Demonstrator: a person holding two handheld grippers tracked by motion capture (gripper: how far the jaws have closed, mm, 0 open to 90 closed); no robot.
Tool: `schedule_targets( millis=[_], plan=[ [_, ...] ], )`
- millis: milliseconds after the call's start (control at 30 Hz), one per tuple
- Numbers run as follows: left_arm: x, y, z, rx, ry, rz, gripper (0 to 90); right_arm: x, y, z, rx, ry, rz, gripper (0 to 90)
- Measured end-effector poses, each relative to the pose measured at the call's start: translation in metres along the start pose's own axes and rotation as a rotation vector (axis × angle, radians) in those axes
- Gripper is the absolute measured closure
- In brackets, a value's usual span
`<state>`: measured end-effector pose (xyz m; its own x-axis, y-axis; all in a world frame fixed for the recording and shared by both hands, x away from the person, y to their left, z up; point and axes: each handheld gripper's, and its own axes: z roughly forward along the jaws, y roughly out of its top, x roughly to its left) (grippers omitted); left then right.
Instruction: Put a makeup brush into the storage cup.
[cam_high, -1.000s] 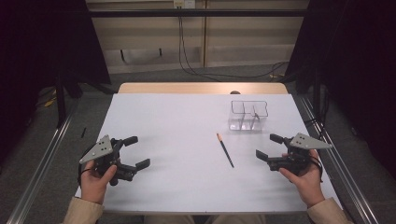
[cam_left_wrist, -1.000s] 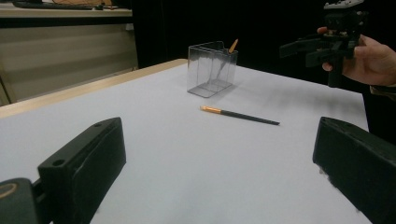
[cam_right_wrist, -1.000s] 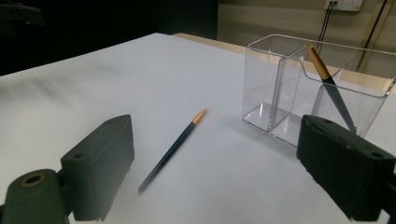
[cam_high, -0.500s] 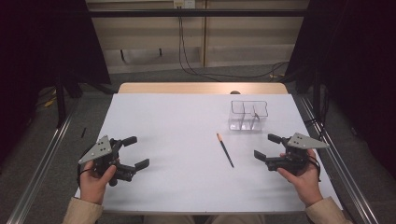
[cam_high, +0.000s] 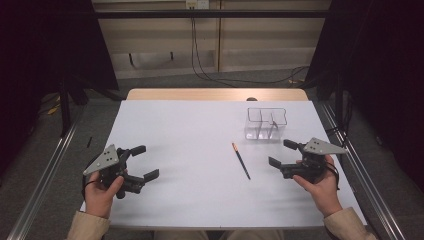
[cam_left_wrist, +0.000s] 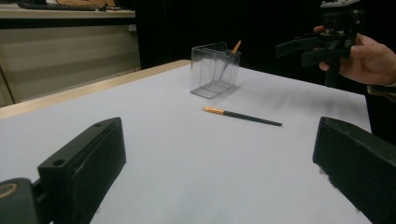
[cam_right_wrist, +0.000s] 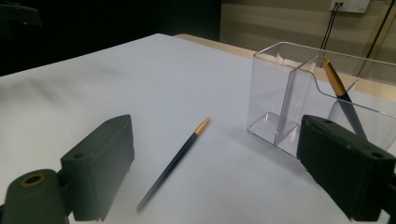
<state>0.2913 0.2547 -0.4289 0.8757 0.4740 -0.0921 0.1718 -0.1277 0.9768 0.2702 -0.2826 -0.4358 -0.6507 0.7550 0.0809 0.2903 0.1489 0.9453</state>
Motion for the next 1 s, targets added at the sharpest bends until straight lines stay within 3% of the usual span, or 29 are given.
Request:
schedule_targets(
  millis=[1000],
  plan=[
    [0.0,-0.001,-0.005,-0.002,0.008,-0.005,2.6,0.011,0.017,0.049,0.022,0.039,-0.009,10.8]
  ],
)
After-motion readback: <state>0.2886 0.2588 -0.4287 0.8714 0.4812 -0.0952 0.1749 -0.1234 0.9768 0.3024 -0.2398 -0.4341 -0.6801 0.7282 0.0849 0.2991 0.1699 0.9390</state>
